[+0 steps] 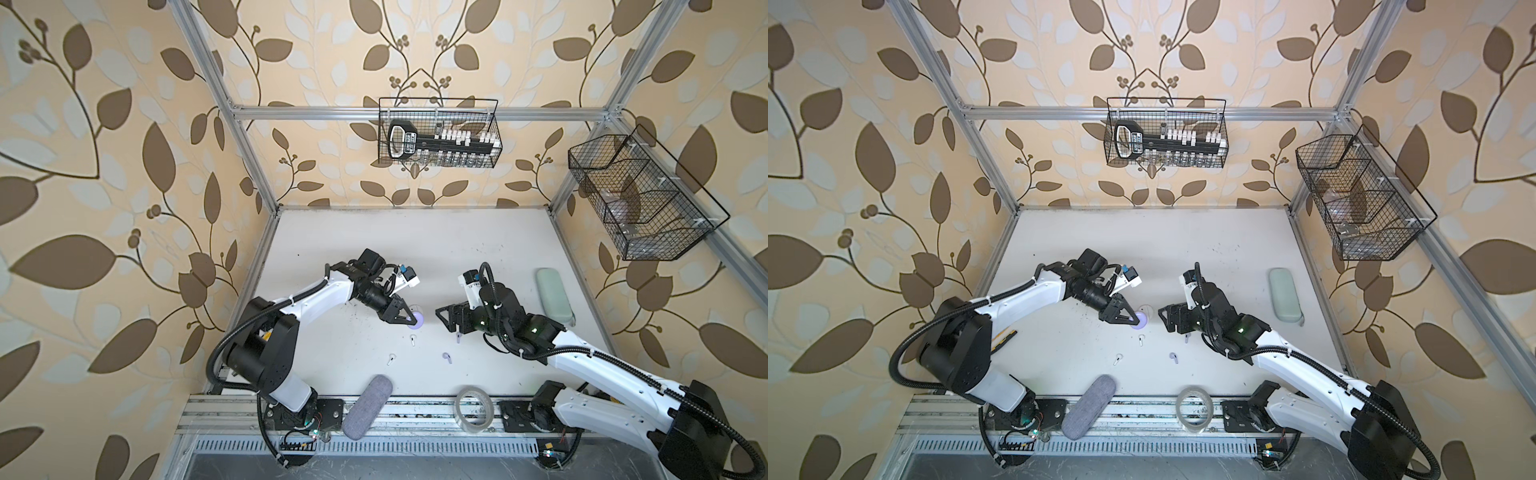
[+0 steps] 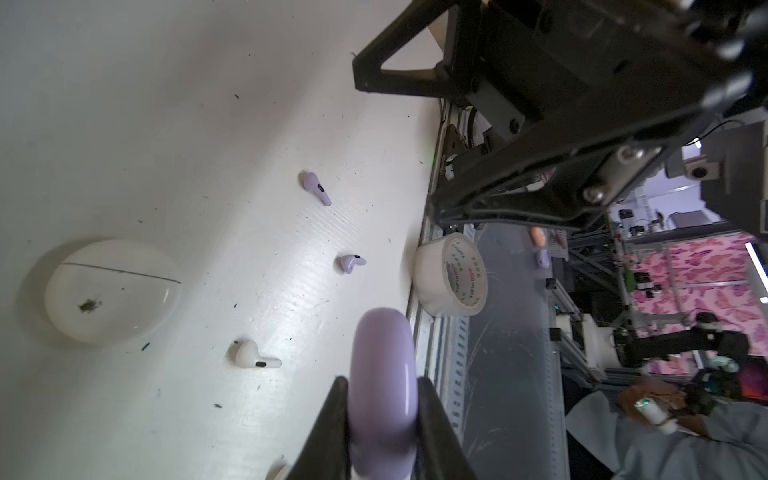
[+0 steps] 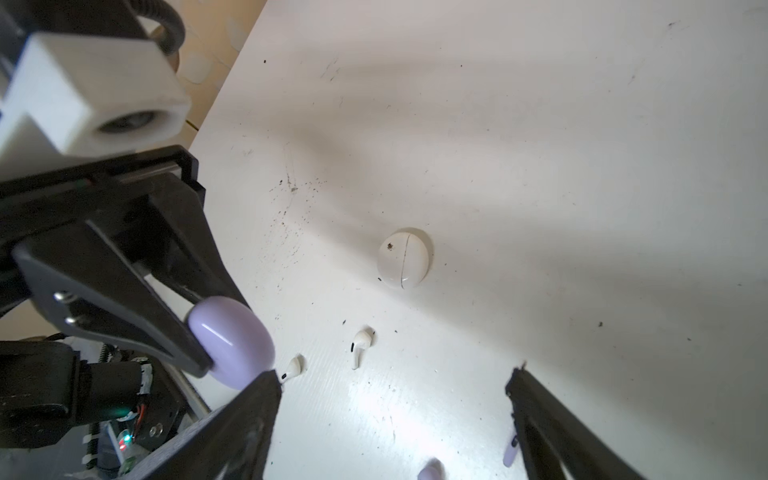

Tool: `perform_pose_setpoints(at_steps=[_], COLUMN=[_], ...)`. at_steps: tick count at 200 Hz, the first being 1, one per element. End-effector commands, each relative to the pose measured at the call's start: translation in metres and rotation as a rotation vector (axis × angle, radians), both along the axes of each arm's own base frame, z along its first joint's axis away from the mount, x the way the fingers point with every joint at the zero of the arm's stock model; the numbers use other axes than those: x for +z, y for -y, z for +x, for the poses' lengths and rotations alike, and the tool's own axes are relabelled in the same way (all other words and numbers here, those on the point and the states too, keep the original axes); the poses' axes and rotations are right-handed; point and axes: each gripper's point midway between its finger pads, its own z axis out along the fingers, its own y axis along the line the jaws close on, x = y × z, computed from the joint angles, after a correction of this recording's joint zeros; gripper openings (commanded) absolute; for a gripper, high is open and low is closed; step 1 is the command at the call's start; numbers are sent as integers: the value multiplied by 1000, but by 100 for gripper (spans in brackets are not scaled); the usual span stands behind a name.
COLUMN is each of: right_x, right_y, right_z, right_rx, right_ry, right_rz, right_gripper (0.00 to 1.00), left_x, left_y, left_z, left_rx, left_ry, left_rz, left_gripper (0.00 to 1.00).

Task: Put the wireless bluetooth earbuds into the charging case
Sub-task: 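Hold the case in the left gripper while the right gripper pushes its lid open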

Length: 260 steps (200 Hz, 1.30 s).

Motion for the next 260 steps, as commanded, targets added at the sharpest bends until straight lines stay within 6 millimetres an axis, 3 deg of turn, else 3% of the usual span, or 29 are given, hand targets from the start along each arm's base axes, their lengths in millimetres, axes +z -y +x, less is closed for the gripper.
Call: perform_pose_setpoints(at_steps=[1,49,88,151,260], right_x=[5,6,9,2,8], right_y=[-10,-23,-21,-31,-47], right_z=[-4,-18,-24,-11,8], right_rx=[15,48,52,50,64], right_ry=[-25,-27,-18,-49,-62], right_rz=[45,28,22,32,74], right_gripper=[87,87,87,85,84], left_x=[28,23,19,20,19], left_y=[12,11,10,9,7], left_z=[23,29,26,25,21], left_rx=[50,86,63,56,41], left_ry=[319,485,546,576,577], left_rz=[-102,-142,-155,-169,-162], left_gripper=[0,0,0,0,0])
